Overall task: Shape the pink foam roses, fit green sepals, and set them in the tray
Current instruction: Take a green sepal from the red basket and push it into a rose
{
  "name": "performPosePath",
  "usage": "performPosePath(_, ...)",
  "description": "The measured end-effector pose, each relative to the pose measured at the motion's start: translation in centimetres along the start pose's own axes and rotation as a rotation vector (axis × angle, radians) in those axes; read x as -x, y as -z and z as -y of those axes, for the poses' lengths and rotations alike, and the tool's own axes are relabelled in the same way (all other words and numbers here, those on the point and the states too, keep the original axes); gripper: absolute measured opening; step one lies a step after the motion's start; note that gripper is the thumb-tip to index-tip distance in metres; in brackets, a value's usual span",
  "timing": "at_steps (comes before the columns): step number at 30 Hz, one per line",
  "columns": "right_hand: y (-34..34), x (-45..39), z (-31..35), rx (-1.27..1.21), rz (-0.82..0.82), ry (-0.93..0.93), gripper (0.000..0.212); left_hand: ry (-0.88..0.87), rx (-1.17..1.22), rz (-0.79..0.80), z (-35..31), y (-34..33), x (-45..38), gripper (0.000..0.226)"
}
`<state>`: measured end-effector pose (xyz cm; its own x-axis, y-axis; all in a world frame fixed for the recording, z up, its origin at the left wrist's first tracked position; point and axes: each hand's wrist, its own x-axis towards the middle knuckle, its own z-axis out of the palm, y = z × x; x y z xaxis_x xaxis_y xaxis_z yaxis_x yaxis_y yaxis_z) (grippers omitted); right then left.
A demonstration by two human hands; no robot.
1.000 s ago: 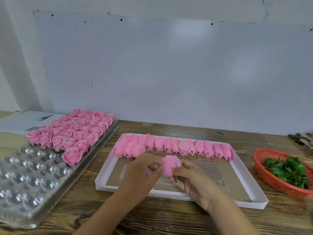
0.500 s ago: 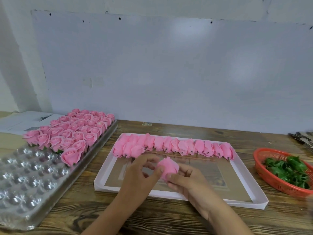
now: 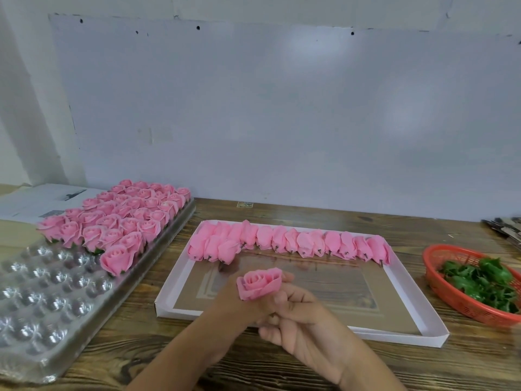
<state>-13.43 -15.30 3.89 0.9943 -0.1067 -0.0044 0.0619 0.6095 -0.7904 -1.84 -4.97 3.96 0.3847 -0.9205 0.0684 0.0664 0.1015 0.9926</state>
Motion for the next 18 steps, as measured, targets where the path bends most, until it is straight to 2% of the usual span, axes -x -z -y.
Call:
performPosePath(4,-0.2,0.0,-0.3,0.028,-0.098,-0.004,0.02,-0.073,0.016,-0.061,0.0,0.0,0.1,0.034)
performPosePath(7,-0.3,0.1,-0.4,0.009,-0.144,-0.012,0.023,-0.118,0.035,-0.082,0.0,-0.4,0.2,0.025)
performPosePath(11,-0.7,-0.2,-1.0,0.056,-0.168,0.034,0.03,-0.183,-0.019,-0.259,0.2,-0.9,0.1,0.037)
performPosePath(13,-1.0,-0.5,-1.5,0.054,-0.202,0.077,0.033,-0.218,-0.012,-0.295,0.4,-1.0,0.0,0.033)
performPosePath(15,-1.3,-0.7,-1.8,0.036,-0.216,0.071,0.032,-0.201,0.066,-0.274,0.4,-0.9,0.0,0.034)
performPosePath(18,-1.6,-0.4,-1.4,-0.028,-0.16,-0.043,0.023,-0.172,0.193,-0.192,0.6,-0.5,0.0,0.039)
